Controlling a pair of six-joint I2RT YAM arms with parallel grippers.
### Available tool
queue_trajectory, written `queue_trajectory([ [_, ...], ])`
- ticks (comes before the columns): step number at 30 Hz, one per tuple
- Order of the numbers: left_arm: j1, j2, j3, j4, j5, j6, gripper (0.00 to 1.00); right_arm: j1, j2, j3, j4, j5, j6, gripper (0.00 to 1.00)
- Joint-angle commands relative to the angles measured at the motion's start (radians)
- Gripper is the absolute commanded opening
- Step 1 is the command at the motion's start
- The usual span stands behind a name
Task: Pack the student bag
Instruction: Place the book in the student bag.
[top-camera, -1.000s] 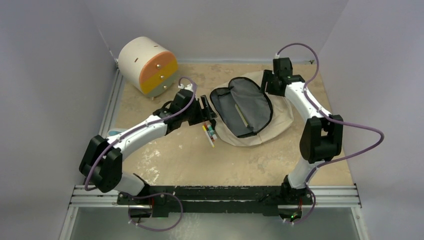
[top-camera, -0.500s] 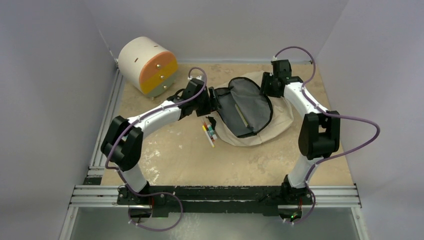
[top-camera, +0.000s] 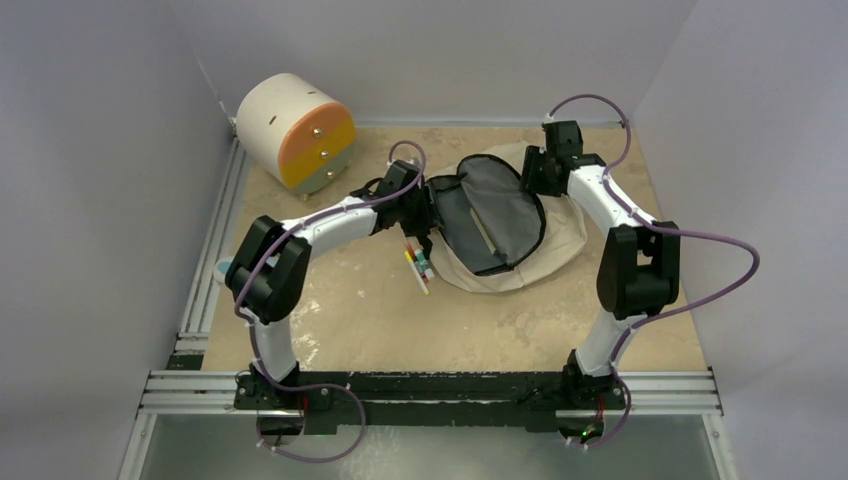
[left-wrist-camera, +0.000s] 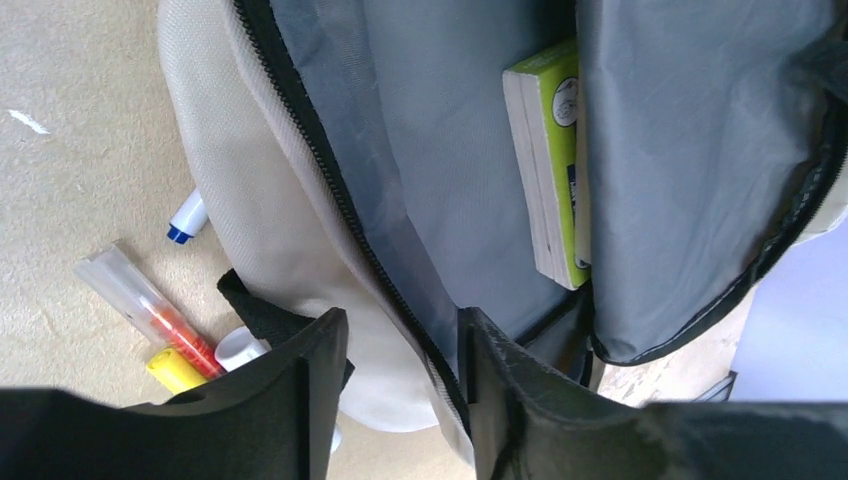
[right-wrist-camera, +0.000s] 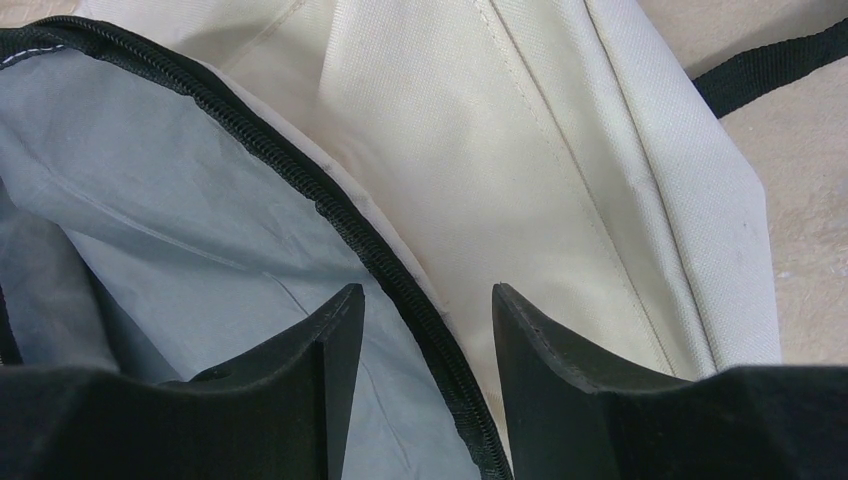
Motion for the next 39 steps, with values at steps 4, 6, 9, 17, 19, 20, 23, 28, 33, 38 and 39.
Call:
queue_trajectory([
  [4,0.005,0.026,0.067,0.053,0.039,0.022,0.27,-0.006,-0.030,0.005,0.017,0.010,0.003,0.52],
  [6,0.005,0.023,0.065,0.054,0.045,0.028,0.15,-0.007,-0.029,0.001,0.022,-0.004,0.003,0.52],
  [9,0.005,0.017,0.071,0.055,0.060,0.034,0.00,-0.007,-0.024,-0.006,0.024,-0.005,0.004,0.51],
  [17,0.005,-0.018,0.085,0.042,0.073,0.055,0.00,-0.008,-0.033,-0.012,0.031,0.021,0.003,0.27],
  [19,0.005,-0.029,0.084,0.037,0.080,0.056,0.00,-0.008,-0.036,-0.011,0.032,0.018,0.004,0.20],
  [20,0.005,-0.034,0.084,0.036,0.083,0.056,0.00,-0.008,-0.038,-0.011,0.030,0.015,0.003,0.17],
  [23,0.005,-0.052,0.078,0.032,0.084,0.051,0.00,-0.007,-0.055,-0.011,0.027,-0.008,0.000,0.05],
  [28,0.005,-0.075,0.067,0.022,0.075,0.053,0.00,-0.003,-0.106,-0.007,0.036,-0.058,-0.009,0.00],
  [33,0.005,-0.094,0.056,0.019,0.083,0.050,0.00,0.038,-0.169,-0.022,0.027,-0.158,-0.006,0.00],
  [38,0.005,-0.108,0.045,0.019,0.092,0.050,0.00,0.110,-0.211,-0.054,0.020,-0.257,-0.010,0.00],
  [39,0.005,-0.111,0.044,0.019,0.093,0.051,0.00,0.135,-0.214,-0.058,0.020,-0.274,-0.010,0.00],
])
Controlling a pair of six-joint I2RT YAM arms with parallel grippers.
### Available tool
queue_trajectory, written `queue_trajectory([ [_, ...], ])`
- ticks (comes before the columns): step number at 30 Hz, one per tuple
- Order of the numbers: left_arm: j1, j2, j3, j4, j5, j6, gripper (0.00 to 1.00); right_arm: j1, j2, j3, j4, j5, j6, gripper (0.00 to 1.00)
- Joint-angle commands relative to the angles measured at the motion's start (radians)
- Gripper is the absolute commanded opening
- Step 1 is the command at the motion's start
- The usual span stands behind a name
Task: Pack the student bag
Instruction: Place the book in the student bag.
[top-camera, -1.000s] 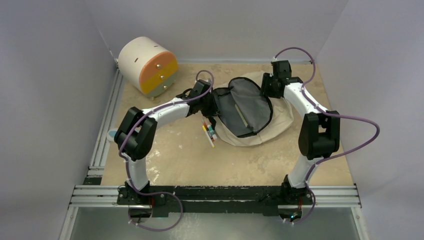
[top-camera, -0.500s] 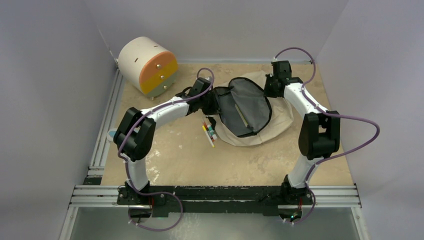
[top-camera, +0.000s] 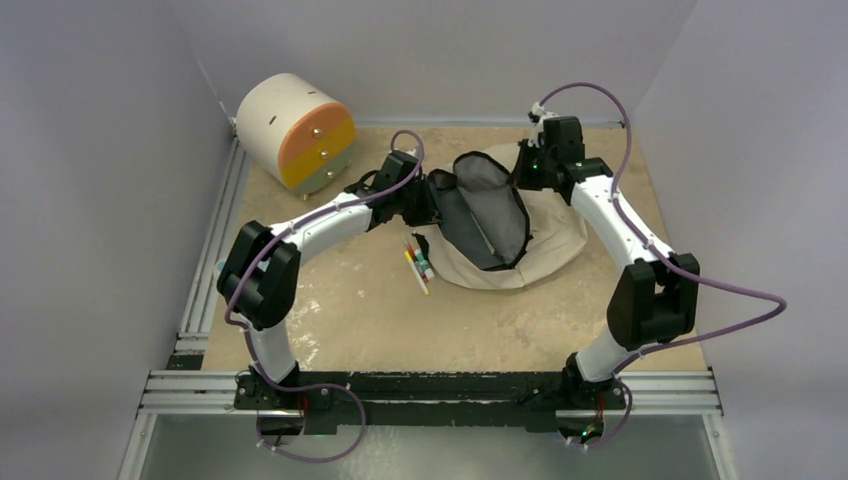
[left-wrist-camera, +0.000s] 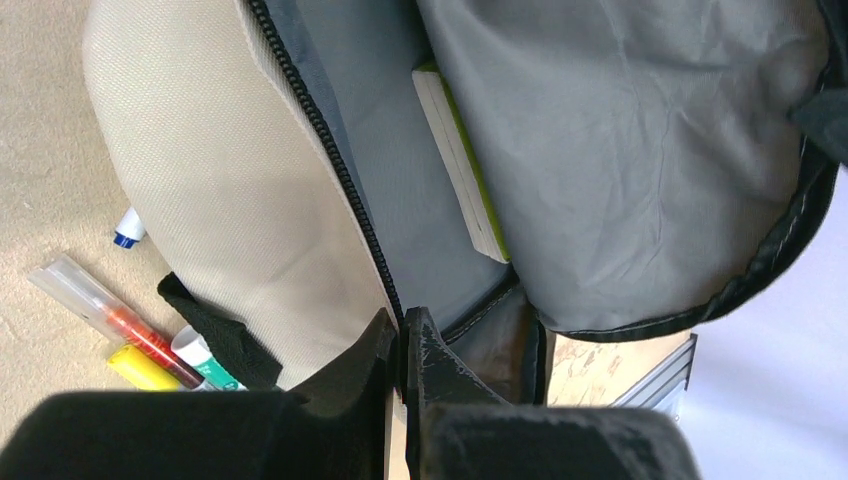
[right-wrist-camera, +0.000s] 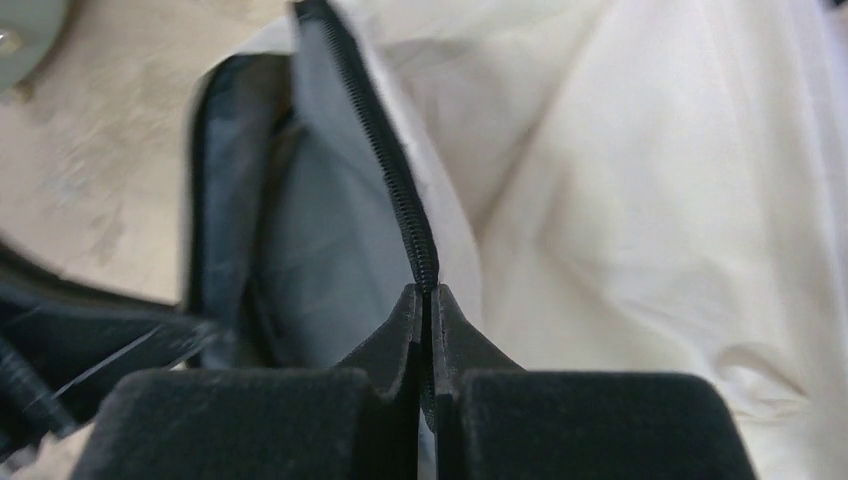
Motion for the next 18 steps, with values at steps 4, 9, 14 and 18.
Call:
queue_trajectory([
  [4,0.004,-0.079,-0.003,0.026,0.036,0.023,0.00,0.160,-0.040,-0.068,0.048,-0.200,0.012,0.00],
  [9,0.004,-0.103,-0.028,0.028,0.041,0.022,0.00,0.219,-0.024,-0.110,0.114,-0.288,0.038,0.01],
  [14,0.004,-0.124,-0.055,0.021,0.039,0.021,0.00,0.269,0.016,-0.110,0.116,-0.349,0.022,0.17],
  [18,0.004,-0.144,-0.093,0.023,0.034,0.020,0.00,0.270,-0.010,-0.142,0.181,-0.453,0.055,0.33],
])
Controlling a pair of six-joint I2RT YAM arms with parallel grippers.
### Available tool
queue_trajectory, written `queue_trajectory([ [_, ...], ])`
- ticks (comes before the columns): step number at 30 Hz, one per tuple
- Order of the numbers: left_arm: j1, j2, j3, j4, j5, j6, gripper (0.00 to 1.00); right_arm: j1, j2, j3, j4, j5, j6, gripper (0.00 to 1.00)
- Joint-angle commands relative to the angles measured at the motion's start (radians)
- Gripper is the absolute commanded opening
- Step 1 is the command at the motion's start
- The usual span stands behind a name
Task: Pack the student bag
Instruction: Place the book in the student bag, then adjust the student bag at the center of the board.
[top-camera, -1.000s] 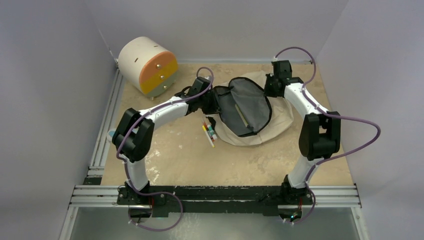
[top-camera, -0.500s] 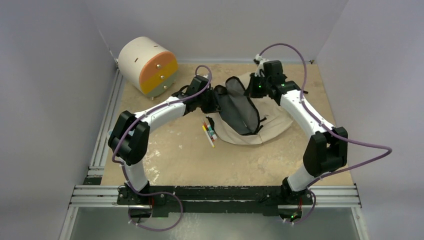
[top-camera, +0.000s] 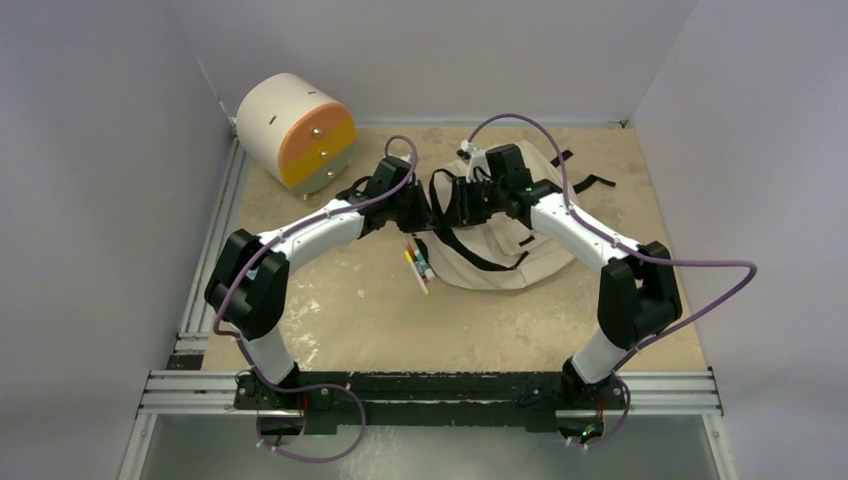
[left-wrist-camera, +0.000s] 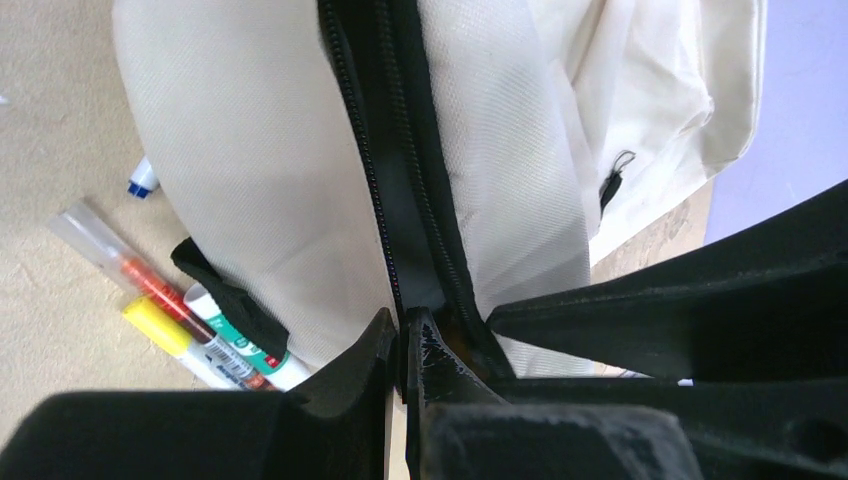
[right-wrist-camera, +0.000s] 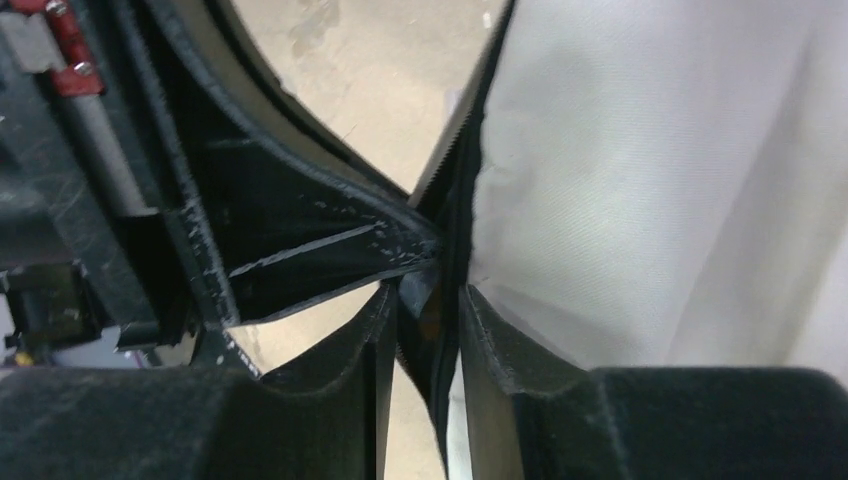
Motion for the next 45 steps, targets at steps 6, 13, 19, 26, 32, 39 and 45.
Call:
queue_trajectory([
  [6,0.003,-0.088,-0.066,0.026,0.018,0.017,0.00,0.004,-0.099,-0.052,0.136,-0.087,0.102,0.37],
  [13,0.004,-0.096,-0.084,0.023,0.022,0.020,0.00,0.005,-0.236,-0.097,0.107,0.178,0.120,0.32],
  [19,0.004,-0.101,-0.091,0.028,0.025,0.018,0.00,0.005,-0.217,-0.147,0.048,0.347,0.087,0.32],
  [26,0.003,-0.113,-0.103,0.024,0.024,0.016,0.00,0.008,-0.108,-0.187,0.153,0.319,0.073,0.30],
  [32,0.003,-0.120,-0.120,0.024,0.024,0.010,0.00,0.033,-0.053,-0.216,0.188,0.229,0.052,0.29],
  [39,0.004,-0.137,-0.143,0.017,0.021,0.007,0.00,0.042,-0.012,-0.207,0.223,0.249,0.059,0.35],
  [45,0.003,-0.164,-0.141,0.007,0.006,0.018,0.00,0.051,0.064,-0.156,0.222,0.217,0.049,0.36],
])
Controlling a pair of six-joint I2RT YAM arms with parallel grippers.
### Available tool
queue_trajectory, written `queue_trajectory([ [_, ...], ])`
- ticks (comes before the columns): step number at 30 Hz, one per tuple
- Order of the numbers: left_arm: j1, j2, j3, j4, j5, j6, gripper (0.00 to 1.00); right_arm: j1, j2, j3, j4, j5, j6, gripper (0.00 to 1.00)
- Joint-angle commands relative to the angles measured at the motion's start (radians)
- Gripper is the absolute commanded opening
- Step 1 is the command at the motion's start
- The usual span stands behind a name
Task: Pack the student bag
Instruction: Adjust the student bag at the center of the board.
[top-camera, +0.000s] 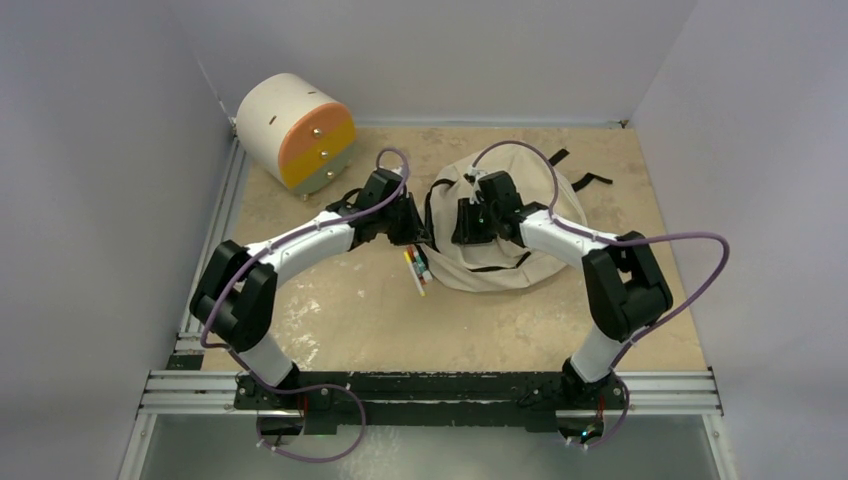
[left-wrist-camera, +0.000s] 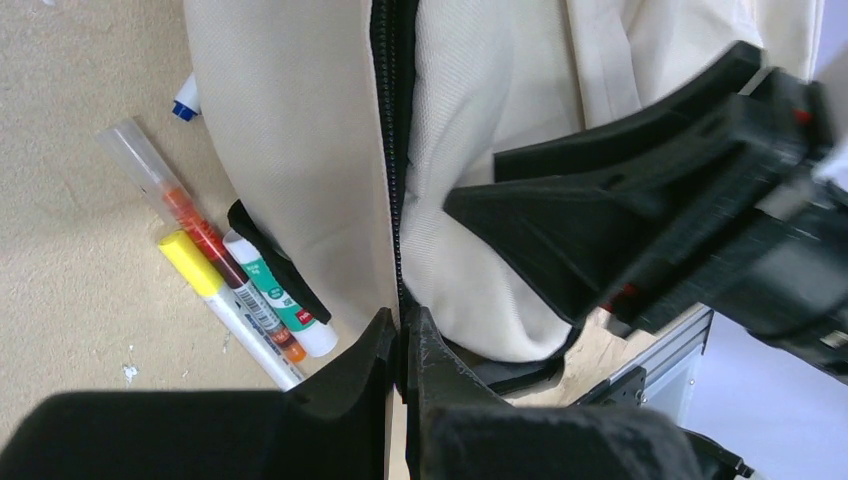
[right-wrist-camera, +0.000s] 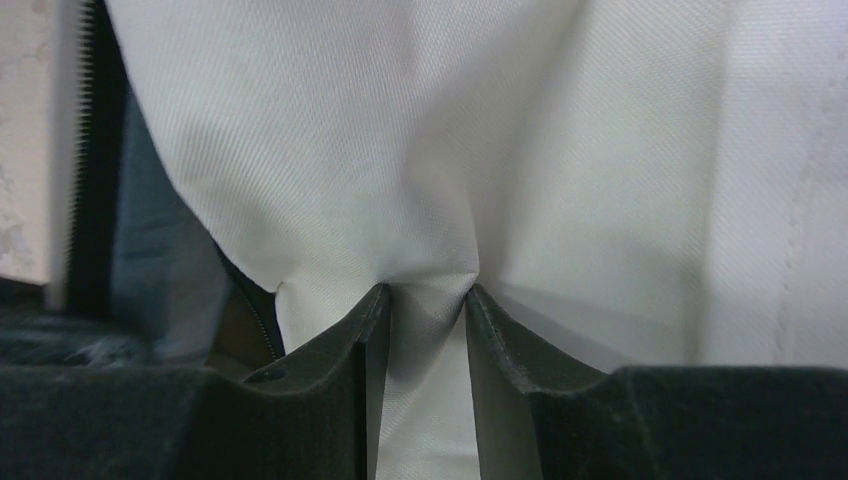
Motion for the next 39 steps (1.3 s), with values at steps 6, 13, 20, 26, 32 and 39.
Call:
queue_trajectory([
  [6,0.003,-0.061,0.035,-0.013,0.013,0.027,0.00,0.015,0.029,0.072,0.042,-0.033,-0.024,0.41],
  [13,0.003,-0.053,0.064,-0.043,0.002,0.060,0.00,0.014,-0.117,0.074,-0.010,0.068,-0.001,0.43],
  [20,0.003,-0.077,0.134,-0.092,-0.047,0.161,0.26,0.012,-0.394,-0.096,0.054,0.404,0.199,0.48],
  [26,-0.006,-0.113,0.198,-0.121,-0.097,0.278,0.42,-0.045,-0.537,-0.216,-0.007,0.596,0.339,0.61],
  [32,-0.157,-0.081,0.304,-0.091,-0.148,0.468,0.47,-0.288,-0.656,-0.359,-0.021,0.458,0.441,0.63],
  [39,-0.337,0.118,0.482,-0.100,-0.129,0.588,0.45,-0.401,-0.751,-0.446,-0.081,0.473,0.563,0.70],
])
